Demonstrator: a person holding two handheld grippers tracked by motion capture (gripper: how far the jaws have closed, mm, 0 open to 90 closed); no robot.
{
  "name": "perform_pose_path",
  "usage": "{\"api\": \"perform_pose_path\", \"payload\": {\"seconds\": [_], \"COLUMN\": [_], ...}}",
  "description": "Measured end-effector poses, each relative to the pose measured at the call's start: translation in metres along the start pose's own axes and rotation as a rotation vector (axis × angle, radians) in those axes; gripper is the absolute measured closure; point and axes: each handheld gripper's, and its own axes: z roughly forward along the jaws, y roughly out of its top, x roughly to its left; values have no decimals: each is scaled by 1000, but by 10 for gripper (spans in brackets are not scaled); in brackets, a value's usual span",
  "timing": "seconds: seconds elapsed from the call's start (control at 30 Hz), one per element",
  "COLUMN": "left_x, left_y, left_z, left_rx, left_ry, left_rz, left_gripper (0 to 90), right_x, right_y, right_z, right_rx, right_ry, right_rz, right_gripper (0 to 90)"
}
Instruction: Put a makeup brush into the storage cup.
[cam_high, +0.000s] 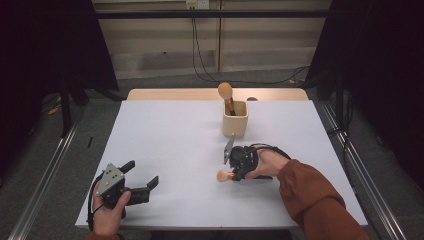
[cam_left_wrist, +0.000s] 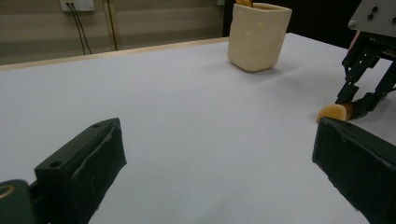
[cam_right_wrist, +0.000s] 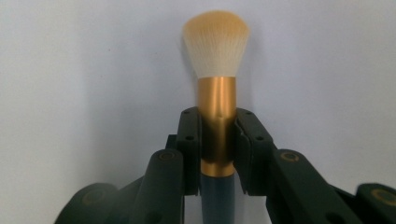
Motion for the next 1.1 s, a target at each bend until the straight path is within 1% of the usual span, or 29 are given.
{"api": "perform_pose_path", "payload": {"seconds": [0.17, 0.33, 0.4, 0.43, 0.53, 0.6, 0.63, 0.67, 0.7, 0.8, 0.83, 0.9, 0.93, 1.0, 1.1], "left_x": [0, 0, 0, 0, 0, 0, 0, 0, 0, 0, 0, 0, 0, 0, 0], "left_y": [0, 0, 0, 0, 0, 0, 0, 0, 0, 0, 0, 0, 0, 0, 0], "left_z": [-1, -1, -1, -1, -1, -1, -1, -1, -1, -1, -1, -1, -1, -1, -1], "left_rx": [-2, -1, -2, -2, -3, -1, -1, -2, -3, -3, -4, -4, -3, -4, -6], "left_ry": [7, 3, 7, 6, 6, 5, 5, 5, 5, 6, 7, 8, 7, 8, 7], "left_rz": [-7, -3, -5, -6, -8, -7, -6, -6, -5, -7, -7, -5, -5, -2, -5], "left_gripper": [24, 24, 24, 24, 24, 24, 24, 24, 24, 24, 24, 24, 24, 24, 24], "right_x": [0, 1, 0, -1, -2, -3, -4, -5, -5, -5, -4, -6, -6, -8, -9], "right_y": [0, 0, -2, -2, -5, -7, -8, -9, -10, -12, -12, -14, -15, -16, -19], "right_z": [0, -2, -3, -5, -11, -15, -17, -19, -22, -28, -29, -32, -34, -38, -43], "right_rx": [1, 1, -10, -15, -38, -56, -61, -65, -70, -106, -111, -129, -131, -164, -192], "right_ry": [-1, 2, -2, -1, -4, -9, -14, -22, -27, -45, -46, -61, -67, -79, -100], "right_rz": [2, 18, 14, 26, 41, 65, 69, 63, 76, 82, 86, 90, 100, 118, 136], "right_gripper": [745, 745, 745, 745, 745, 745, 745, 745, 745, 745, 745, 745, 745, 745, 746]}}
